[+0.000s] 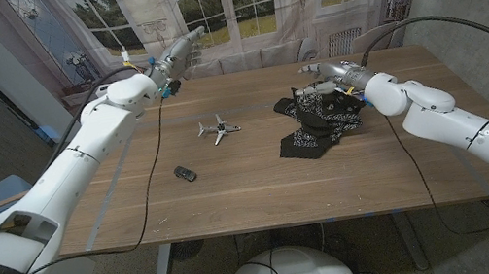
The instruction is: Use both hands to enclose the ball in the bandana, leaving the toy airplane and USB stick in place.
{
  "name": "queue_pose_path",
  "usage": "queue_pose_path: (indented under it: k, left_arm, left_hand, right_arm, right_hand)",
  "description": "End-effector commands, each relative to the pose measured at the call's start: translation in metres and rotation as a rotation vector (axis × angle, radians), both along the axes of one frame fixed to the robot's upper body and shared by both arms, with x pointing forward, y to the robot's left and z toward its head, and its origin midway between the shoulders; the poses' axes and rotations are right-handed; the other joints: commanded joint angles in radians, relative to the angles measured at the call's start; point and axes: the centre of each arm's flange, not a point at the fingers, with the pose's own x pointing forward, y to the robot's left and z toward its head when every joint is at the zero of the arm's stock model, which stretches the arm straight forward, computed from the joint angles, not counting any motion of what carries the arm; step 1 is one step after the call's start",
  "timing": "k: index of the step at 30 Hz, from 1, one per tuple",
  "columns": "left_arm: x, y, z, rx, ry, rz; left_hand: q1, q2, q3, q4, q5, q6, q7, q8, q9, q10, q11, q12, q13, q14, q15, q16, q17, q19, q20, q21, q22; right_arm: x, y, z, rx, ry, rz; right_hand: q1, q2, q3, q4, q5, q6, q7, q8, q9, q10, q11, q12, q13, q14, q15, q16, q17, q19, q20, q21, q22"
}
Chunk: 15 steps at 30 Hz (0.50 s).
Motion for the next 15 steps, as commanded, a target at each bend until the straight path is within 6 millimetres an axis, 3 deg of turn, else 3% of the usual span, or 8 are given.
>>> queue_pose_path:
  k: [1, 9, 13, 15]
  left_arm:
    - [0.009, 0.005, -0.014, -0.003, 0.000, 0.011]
    - [0.018, 0.008, -0.030, -0.029, -0.084, -0.057]
    - [0.025, 0.010, -0.039, -0.037, -0.116, -0.106]
    - [0.025, 0.011, -0.042, -0.017, -0.118, -0.081]
  left_hand:
    - [0.002, 0.007, 0.005, -0.011, 0.003, -0.012, -0.007, -0.003, 0.002, -0.022, -0.010, -0.007, 0.000, -0.026, -0.010, -0.008, -0.003, -0.004, -0.007, -0.004, 0.001]
    - [0.011, 0.009, 0.011, -0.022, 0.003, -0.026, -0.020, -0.004, 0.000, -0.051, -0.048, -0.017, -0.007, -0.072, -0.023, -0.016, -0.009, -0.015, -0.023, -0.011, -0.002]
    - [0.015, 0.011, 0.014, -0.030, 0.005, -0.016, -0.019, -0.001, -0.002, -0.072, -0.057, -0.023, -0.014, -0.108, -0.037, -0.019, -0.015, -0.013, -0.091, -0.013, -0.007]
    - [0.015, 0.011, 0.014, -0.031, 0.005, -0.010, -0.026, 0.001, -0.003, -0.070, -0.061, -0.022, -0.015, -0.112, -0.047, -0.017, -0.016, -0.008, -0.100, -0.013, -0.009]
  right_arm:
    - [-0.004, -0.024, 0.003, 0.380, -0.034, 0.257]
    - [-0.003, -0.039, 0.002, 0.551, 0.007, 0.378]
    - [-0.004, -0.046, 0.002, 0.621, 0.015, 0.431]
    - [-0.006, -0.050, 0.002, 0.657, 0.009, 0.453]
  right_hand:
    - [0.002, 0.025, 0.003, 0.006, 0.013, 0.014, 0.013, 0.004, -0.001, 0.010, 0.015, -0.002, -0.001, -0.007, 0.012, 0.006, -0.002, -0.009, -0.007, -0.010, 0.003]
    - [0.000, 0.070, 0.014, 0.006, 0.018, 0.019, 0.031, 0.002, -0.002, -0.005, 0.024, -0.018, -0.005, -0.036, 0.026, -0.002, -0.011, -0.021, -0.001, -0.030, 0.004]
    - [-0.014, 0.083, 0.014, 0.011, 0.017, 0.017, 0.039, 0.000, -0.002, -0.001, 0.029, -0.020, -0.006, -0.031, 0.022, 0.002, -0.013, -0.023, 0.002, -0.035, 0.004]
    - [-0.023, 0.088, 0.011, 0.012, 0.014, 0.018, 0.039, -0.001, -0.002, -0.006, 0.032, -0.025, -0.007, -0.043, 0.015, -0.003, -0.018, -0.027, 0.002, -0.041, 0.005]
